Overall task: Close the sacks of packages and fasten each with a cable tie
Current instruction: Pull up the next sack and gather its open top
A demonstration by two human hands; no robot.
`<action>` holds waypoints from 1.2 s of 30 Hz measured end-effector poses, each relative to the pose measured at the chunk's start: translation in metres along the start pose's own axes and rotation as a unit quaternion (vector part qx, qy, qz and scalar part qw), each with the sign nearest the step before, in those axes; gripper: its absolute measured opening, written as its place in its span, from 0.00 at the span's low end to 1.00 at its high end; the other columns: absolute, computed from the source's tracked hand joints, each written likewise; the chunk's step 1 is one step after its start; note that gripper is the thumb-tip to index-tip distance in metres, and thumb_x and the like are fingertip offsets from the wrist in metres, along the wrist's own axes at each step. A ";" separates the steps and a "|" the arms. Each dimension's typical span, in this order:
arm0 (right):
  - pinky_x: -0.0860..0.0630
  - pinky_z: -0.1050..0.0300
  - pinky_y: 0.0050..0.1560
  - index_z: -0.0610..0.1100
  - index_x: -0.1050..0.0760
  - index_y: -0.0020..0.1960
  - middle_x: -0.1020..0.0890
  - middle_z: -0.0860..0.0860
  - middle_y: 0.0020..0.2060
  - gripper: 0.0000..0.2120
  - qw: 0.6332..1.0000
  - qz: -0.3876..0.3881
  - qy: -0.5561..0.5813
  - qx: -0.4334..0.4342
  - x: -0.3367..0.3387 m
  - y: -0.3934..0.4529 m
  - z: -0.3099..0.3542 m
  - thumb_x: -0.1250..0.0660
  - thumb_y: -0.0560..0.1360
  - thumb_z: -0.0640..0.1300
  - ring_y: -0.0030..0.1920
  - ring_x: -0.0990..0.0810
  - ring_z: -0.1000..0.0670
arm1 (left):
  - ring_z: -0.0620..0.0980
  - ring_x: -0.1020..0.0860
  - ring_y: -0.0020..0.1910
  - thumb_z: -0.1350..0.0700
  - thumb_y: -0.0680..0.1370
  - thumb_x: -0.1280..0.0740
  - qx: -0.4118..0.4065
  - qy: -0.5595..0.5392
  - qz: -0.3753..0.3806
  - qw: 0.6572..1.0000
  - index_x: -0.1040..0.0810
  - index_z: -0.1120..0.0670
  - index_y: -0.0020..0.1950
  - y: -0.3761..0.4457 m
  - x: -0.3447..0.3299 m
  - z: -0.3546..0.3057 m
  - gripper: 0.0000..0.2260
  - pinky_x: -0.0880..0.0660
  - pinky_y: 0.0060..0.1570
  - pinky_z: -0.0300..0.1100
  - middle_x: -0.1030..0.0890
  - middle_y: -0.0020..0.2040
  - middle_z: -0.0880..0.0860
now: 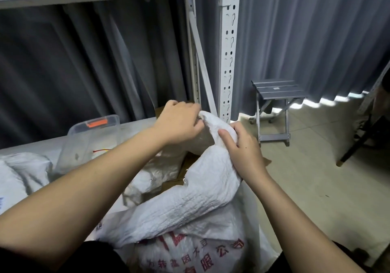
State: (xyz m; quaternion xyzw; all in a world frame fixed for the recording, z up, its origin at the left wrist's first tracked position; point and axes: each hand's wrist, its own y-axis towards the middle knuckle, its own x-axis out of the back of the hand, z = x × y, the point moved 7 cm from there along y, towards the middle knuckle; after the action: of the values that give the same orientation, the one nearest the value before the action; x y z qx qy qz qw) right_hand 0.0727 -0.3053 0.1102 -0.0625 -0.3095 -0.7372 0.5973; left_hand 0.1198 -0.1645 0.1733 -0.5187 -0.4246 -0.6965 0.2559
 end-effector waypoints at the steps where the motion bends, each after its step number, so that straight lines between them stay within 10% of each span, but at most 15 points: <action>1: 0.31 0.53 0.38 0.48 0.31 0.45 0.24 0.56 0.37 0.10 1.000 -0.013 0.013 0.022 0.003 0.001 0.004 0.38 0.79 0.53 0.40 0.25 0.51 | 0.48 0.24 0.52 0.46 0.76 0.48 -0.046 -0.040 -0.014 0.998 0.27 0.53 0.57 -0.001 0.007 -0.008 0.17 0.37 0.64 0.46 0.22 0.50 0.47; 3: 0.29 0.50 0.39 0.48 0.29 0.44 0.24 0.55 0.36 0.10 0.996 -0.025 0.077 0.044 0.009 0.004 0.009 0.36 0.78 0.53 0.39 0.24 0.51 | 0.46 0.26 0.58 0.45 0.77 0.46 -0.155 -0.054 -0.055 0.985 0.29 0.52 0.65 -0.004 0.020 -0.027 0.21 0.36 0.65 0.45 0.22 0.59 0.47; 7: 0.26 0.54 0.45 0.46 0.24 0.47 0.21 0.56 0.39 0.03 0.982 -0.028 0.182 0.046 0.015 0.003 0.016 0.33 0.77 0.45 0.43 0.22 0.55 | 0.51 0.23 0.42 0.46 0.80 0.48 -0.224 0.042 -0.101 0.968 0.24 0.55 0.52 -0.003 0.020 -0.038 0.18 0.29 0.48 0.47 0.21 0.44 0.51; 15: 0.30 0.54 0.46 0.50 0.36 0.61 0.25 0.54 0.57 0.17 0.994 -0.076 0.006 -0.082 0.017 -0.023 0.002 0.38 0.78 0.57 0.53 0.24 0.50 | 0.50 0.33 0.34 0.49 0.80 0.52 -0.051 0.017 -0.081 0.995 0.38 0.52 0.38 0.006 0.019 -0.023 0.13 0.34 0.45 0.47 0.35 0.32 0.45; 21: 0.24 0.56 0.50 0.46 0.31 0.62 0.18 0.48 0.51 0.14 0.917 0.035 0.392 -0.065 0.008 -0.023 0.019 0.38 0.79 0.34 0.50 0.21 0.52 | 0.50 0.29 0.41 0.51 0.83 0.51 0.017 -0.055 -0.016 0.998 0.35 0.50 0.42 0.012 0.013 -0.006 0.12 0.33 0.53 0.49 0.30 0.40 0.47; 26: 0.23 0.52 0.56 0.58 0.33 0.68 0.19 0.40 0.54 0.23 0.901 0.092 0.424 0.006 0.017 -0.016 0.034 0.37 0.77 0.38 0.53 0.20 0.47 | 0.52 0.27 0.44 0.50 0.83 0.53 0.054 -0.088 0.030 0.994 0.34 0.51 0.44 0.014 0.011 -0.006 0.13 0.33 0.52 0.50 0.29 0.40 0.47; 32: 0.26 0.58 0.58 0.50 0.21 0.59 0.19 0.52 0.59 0.16 0.899 0.089 0.430 0.005 0.019 -0.013 0.038 0.42 0.80 0.35 0.61 0.23 0.53 | 0.50 0.25 0.53 0.49 0.82 0.47 0.110 -0.162 -0.002 0.981 0.29 0.50 0.53 0.010 0.018 -0.003 0.10 0.30 0.58 0.53 0.24 0.51 0.49; 36: 0.30 0.50 0.68 0.49 0.28 0.69 0.23 0.50 0.65 0.18 0.887 0.060 0.458 -0.022 0.021 -0.003 0.032 0.41 0.81 0.39 0.66 0.26 0.50 | 0.45 0.27 0.58 0.47 0.76 0.40 0.102 -0.309 -0.169 0.930 0.29 0.49 0.61 -0.032 0.047 -0.031 0.15 0.29 0.60 0.49 0.27 0.58 0.48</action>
State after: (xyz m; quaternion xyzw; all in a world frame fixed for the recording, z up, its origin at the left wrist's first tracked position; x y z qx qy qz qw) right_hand 0.0554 -0.3059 0.1447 0.2509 0.0190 -0.6533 0.7141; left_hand 0.0633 -0.1708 0.2041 -0.5999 -0.6330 -0.4876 0.0423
